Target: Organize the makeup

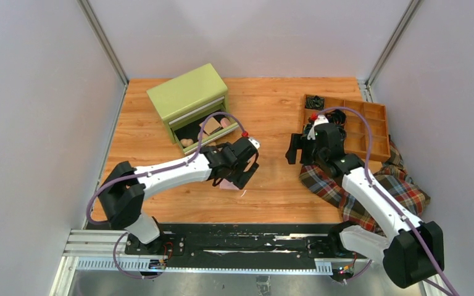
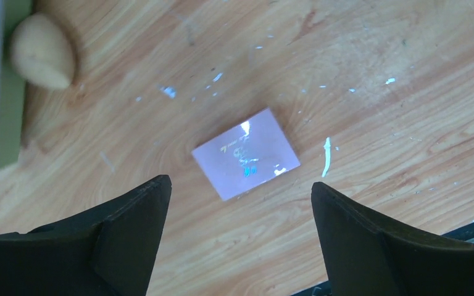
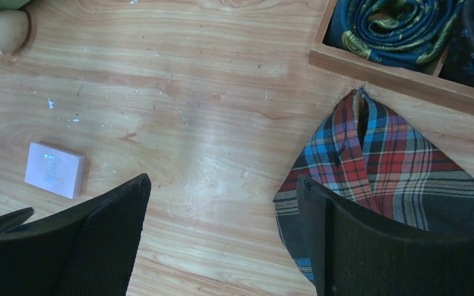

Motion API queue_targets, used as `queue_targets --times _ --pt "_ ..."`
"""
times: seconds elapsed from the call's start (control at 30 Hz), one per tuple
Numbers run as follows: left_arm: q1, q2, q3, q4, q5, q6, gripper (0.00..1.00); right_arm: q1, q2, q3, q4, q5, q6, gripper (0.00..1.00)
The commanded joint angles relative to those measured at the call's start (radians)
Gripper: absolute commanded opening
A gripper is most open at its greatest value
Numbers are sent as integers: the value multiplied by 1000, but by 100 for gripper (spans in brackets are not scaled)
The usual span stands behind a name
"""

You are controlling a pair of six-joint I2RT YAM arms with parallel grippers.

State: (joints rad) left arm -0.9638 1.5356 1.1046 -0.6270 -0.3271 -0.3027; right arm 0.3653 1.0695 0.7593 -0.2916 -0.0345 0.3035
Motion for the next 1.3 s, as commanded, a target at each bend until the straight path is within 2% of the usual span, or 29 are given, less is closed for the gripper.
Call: queue_targets --times 0.0,0.07,0.1,0.3,0.4,0.6,0.77,1.03,1.27 --pt "34 89 54 90 173 237 88 -44 -7 27 -57 -44 29 86" --pt "61 140 78 100 236 274 89 -65 -26 22 -68 -84 38 87" --pt "96 193 85 132 313 312 90 -80 -64 14 -88 -91 40 87" --pt "123 300 116 83 353 381 92 -97 -128 -5 -131 -94 30 86" --pt "133 327 101 65 384 362 91 -101 -135 -10 -134 -92 34 86" --pt "134 249 -2 41 417 210 87 -103 -129 3 -133 -95 38 86" --pt "134 189 -112 74 440 140 86 -103 -93 5 -109 -129 42 86" --pt "130 133 -181 128 454 77 83 -103 -74 -7 -87 -161 62 86" --pt "129 156 -177 151 430 60 66 -102 -75 -15 -81 -159 64 86"
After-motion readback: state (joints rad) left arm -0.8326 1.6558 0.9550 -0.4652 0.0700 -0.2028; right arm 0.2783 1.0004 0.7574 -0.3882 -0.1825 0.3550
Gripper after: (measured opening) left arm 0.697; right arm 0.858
